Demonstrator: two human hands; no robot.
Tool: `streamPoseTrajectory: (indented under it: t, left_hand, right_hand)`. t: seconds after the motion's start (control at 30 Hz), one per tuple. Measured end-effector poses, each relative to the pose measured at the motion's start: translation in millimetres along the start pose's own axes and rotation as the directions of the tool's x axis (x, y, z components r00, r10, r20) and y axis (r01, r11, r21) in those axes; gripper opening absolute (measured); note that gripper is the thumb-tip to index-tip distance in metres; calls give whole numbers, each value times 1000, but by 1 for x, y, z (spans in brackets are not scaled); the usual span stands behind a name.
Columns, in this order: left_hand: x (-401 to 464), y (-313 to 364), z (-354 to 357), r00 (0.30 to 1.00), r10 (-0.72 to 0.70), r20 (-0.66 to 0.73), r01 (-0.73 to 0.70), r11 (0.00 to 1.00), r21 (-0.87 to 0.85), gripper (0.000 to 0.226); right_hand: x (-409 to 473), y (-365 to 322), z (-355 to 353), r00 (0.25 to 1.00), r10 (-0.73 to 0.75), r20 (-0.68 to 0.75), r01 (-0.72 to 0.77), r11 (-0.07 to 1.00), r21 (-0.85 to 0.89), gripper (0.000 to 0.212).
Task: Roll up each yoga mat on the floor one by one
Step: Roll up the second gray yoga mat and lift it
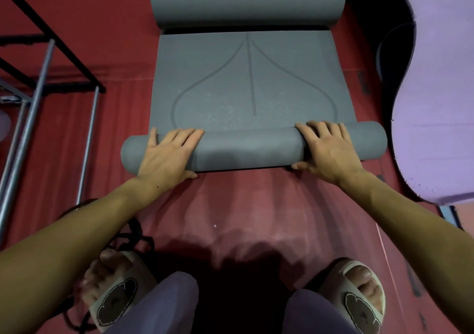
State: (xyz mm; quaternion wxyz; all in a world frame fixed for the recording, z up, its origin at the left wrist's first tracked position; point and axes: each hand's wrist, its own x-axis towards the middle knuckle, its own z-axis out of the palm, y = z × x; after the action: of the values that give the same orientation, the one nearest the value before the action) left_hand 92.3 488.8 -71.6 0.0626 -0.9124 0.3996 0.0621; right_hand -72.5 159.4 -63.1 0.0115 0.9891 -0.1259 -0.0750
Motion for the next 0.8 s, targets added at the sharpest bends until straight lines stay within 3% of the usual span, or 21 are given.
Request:
streamPoseTrajectory:
  t: [0.1,0.2,0.5,0.63,0.8]
  left_hand:
    - [2,-1,4,999,5,-52,-7,1000,-28,112]
    - [5,-6,5,998,24,-57,-27,998,-63,107]
    - [3,-15,-13,960,130,249,-86,980,-180,90]
    - [-2,-18,-21,903,197,381,-107,964,-244,103]
    - [-4,-17,-25,844,242,479,-98,947,-305,113]
  right_hand:
    - [-1,0,-3,998,-24,-58,23,1000,-20,103]
    - [-1,1,-5,1000,-14,-23,14,1000,-10,101]
    - [-14,0,-20,963,-25,268,8,998,67,114]
    - [-24,0,-24,916,-62,397,27,995,93,116]
    - [-24,-4,-28,852,-111,512,46,989,138,100]
